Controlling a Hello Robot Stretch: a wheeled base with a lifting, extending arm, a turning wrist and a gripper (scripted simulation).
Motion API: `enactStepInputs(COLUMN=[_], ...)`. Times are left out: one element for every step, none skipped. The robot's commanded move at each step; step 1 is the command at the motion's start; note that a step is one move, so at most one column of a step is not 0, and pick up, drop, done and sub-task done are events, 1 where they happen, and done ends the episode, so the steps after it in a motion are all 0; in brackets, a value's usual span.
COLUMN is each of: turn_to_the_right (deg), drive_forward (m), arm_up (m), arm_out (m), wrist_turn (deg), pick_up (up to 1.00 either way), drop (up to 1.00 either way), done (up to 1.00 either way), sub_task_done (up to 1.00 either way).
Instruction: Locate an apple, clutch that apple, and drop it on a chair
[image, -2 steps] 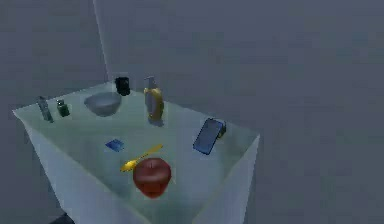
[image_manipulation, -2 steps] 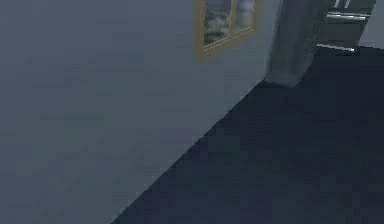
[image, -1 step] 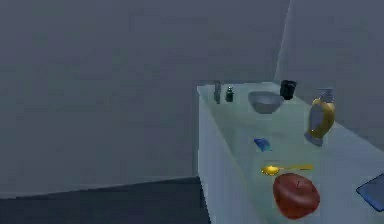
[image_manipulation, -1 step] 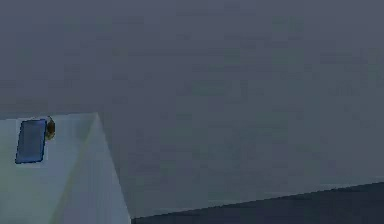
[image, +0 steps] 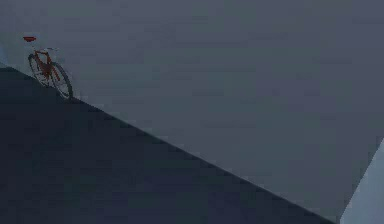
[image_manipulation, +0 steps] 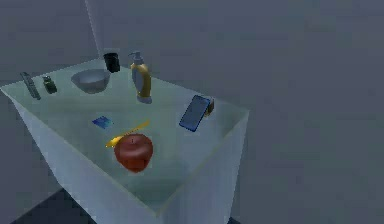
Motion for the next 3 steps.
enactStepInputs(turn_to_the_right=[-12.0,0.0,0.0], drive_forward=[0.00,0.00,0.00], arm_up=[0.00,0.50,0.38], arm_out=[0.00,0.00,0.00], wrist_turn=[0.0,0.0,0.0], pick_up=[0.00,0.00,0.00], drop=[0.00,0.00,0.00], done=[0.00,0.00,0.00], sub_task_done=[0.00,0.00,0.00])
